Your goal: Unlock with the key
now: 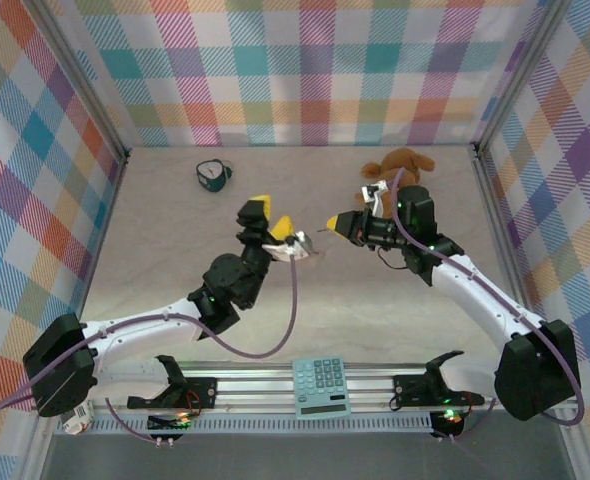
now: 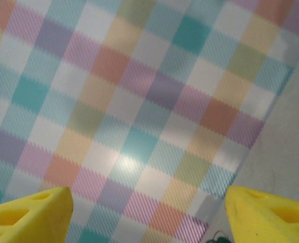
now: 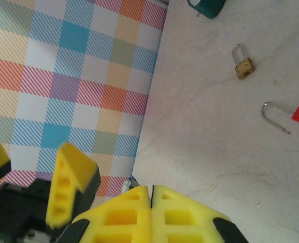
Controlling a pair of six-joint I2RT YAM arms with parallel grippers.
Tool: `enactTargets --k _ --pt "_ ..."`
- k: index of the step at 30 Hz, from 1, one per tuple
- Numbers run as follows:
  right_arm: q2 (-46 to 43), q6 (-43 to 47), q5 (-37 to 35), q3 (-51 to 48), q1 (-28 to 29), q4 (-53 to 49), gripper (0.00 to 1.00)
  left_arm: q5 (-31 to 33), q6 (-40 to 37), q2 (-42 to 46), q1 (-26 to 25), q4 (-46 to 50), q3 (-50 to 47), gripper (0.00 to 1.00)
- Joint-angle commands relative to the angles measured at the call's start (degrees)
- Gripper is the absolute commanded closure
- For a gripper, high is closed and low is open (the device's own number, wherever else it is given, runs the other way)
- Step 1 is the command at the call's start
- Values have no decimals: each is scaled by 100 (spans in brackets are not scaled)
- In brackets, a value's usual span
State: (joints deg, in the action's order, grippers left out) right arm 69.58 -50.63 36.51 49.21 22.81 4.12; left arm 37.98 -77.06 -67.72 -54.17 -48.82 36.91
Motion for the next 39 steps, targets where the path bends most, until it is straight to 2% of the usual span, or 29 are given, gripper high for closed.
enactTargets --k 1,3,6,8,9,11,14,17,20,24,27,32,36,39 --pt "-199 288 -88 66 -54 -175 97 555 1559 80 338 183 334 23" --pt "-254 329 -66 14 -73 -191 97 663 2695 76 571 1569 864 27" --pt "-331 447 -100 -53 -92 -309 97 129 5064 -36 1319 3689 1625 31" --pt "-387 511 -116 -116 -98 -364 97 -497 6245 -204 1833 4570 1945 24" --pt "-403 546 -154 -146 -99 -422 97 -773 6585 -290 2040 4844 2044 21" --pt "-449 662 -270 -167 -97 -619 97 -1751 7174 -552 2500 5272 2221 18" --pt "-488 739 -325 -245 -101 -671 97 -2432 8041 -1307 3051 6165 2835 19" --pt "-515 809 -290 -303 -110 -694 97 -2405 8842 -2179 3276 7111 3534 22" --pt "-590 889 -329 -339 -103 -757 97 -2313 9619 -2713 3299 7268 3761 21" --pt "-688 896 -299 -430 -119 -753 97 -2388 9679 -3128 3308 6939 3826 24" --pt "-781 875 -268 -551 -119 -726 97 -2528 9401 -3774 3374 7332 4514 23" --pt "-972 908 -308 -673 -117 -822 97 -3231 9160 -5031 3467 7945 5789 25" --pt "-1178 898 -319 -731 -118 -916 97 -2960 9025 -5853 3483 8518 6670 25" --pt "-1259 888 -307 -819 -114 -943 97 -3070 9022 -6112 3512 8477 6901 26"
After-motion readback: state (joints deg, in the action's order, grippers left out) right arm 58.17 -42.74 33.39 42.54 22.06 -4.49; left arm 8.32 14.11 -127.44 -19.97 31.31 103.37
